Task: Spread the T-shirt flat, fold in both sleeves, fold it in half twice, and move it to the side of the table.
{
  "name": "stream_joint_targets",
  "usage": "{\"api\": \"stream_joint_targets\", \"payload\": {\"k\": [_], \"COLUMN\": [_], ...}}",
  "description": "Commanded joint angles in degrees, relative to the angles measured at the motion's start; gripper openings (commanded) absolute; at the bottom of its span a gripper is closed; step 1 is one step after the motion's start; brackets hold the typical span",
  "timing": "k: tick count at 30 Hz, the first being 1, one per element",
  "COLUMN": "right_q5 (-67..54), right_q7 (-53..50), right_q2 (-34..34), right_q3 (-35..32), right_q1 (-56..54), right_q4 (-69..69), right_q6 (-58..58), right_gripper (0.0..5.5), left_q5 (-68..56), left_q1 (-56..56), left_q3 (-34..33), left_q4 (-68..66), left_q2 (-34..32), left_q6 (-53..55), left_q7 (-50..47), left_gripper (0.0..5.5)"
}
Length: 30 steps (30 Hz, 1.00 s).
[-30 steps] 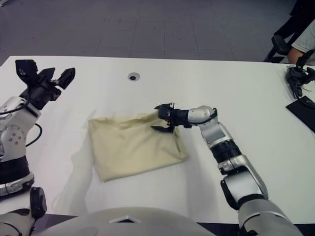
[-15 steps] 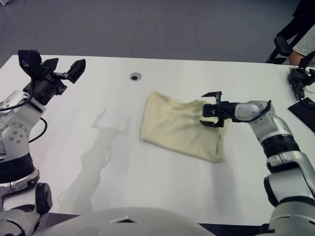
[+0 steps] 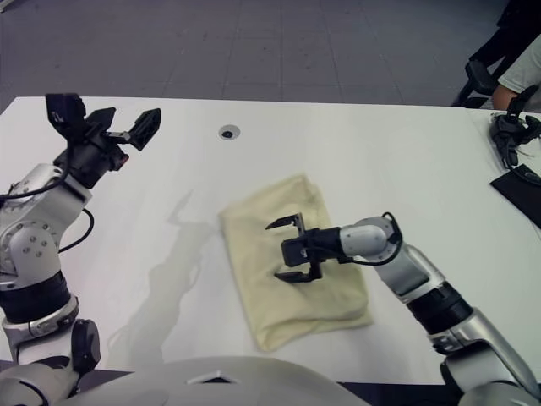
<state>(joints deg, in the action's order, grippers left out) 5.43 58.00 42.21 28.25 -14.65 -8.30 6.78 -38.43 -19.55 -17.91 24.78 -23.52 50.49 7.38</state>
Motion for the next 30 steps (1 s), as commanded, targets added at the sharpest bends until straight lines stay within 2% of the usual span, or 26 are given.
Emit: {"api": "stream_joint_targets", "payload": {"k": [1, 10, 14, 17, 21, 25, 28, 30], "right_q5": [5.7, 3.5, 2.9, -1.7, -7.7, -11.8, -9.5, -8.5], "right_q7": [-0.2, -9.3, -9.7, -9.2, -14.5, -13.2, -6.7, -4.8], "right_q2": [-1.0, -15.1, -15.4, -13.7, -13.7, -7.2, 1.9, 5.4], "right_q3": [2.9, 0.7, -1.5, -7.1, -17.5, -26.7, -31.7, -33.6], "right_q1": [0.5, -7.4, -9.2, -8.9, -7.7, 5.3, 21.3, 27.1], "right_q4": [2.8, 16.4, 18.2, 12.5, 3.5, -7.4, -6.7, -4.5], "right_q6": [-0.4, 1.3, 4.3, 4.0, 3.4, 7.5, 21.9, 31.6], "right_gripper": [5.38, 5.38, 5.38, 5.38, 5.38, 5.38, 5.38, 5.38], "left_q5": [-0.4, 0.3, 0.0, 0.9, 6.5, 16.2, 29.5, 34.6], "left_q1": [0.0, -0.1, 0.6, 3.7, 10.9, 27.7, 42.1, 48.1], "left_q3": [0.1, 0.7, 0.7, -0.4, 0.8, 1.7, 3.8, 4.6], "left_q4": [0.9, 0.4, 1.9, 4.1, 9.5, 17.9, 19.7, 19.7], "left_q2": [0.0, 0.7, 0.2, -4.6, -14.3, -23.9, -29.6, -29.9], "left_q6": [1.5, 1.0, 1.4, 0.7, -5.6, -21.5, -41.6, -52.7], "left_q7": [-0.5, -1.0, -0.9, 2.7, 12.1, 27.3, 37.6, 40.7], "left_gripper": [5.4, 5.4, 5.4, 5.4, 5.4, 5.4, 5.4, 5.4]}}
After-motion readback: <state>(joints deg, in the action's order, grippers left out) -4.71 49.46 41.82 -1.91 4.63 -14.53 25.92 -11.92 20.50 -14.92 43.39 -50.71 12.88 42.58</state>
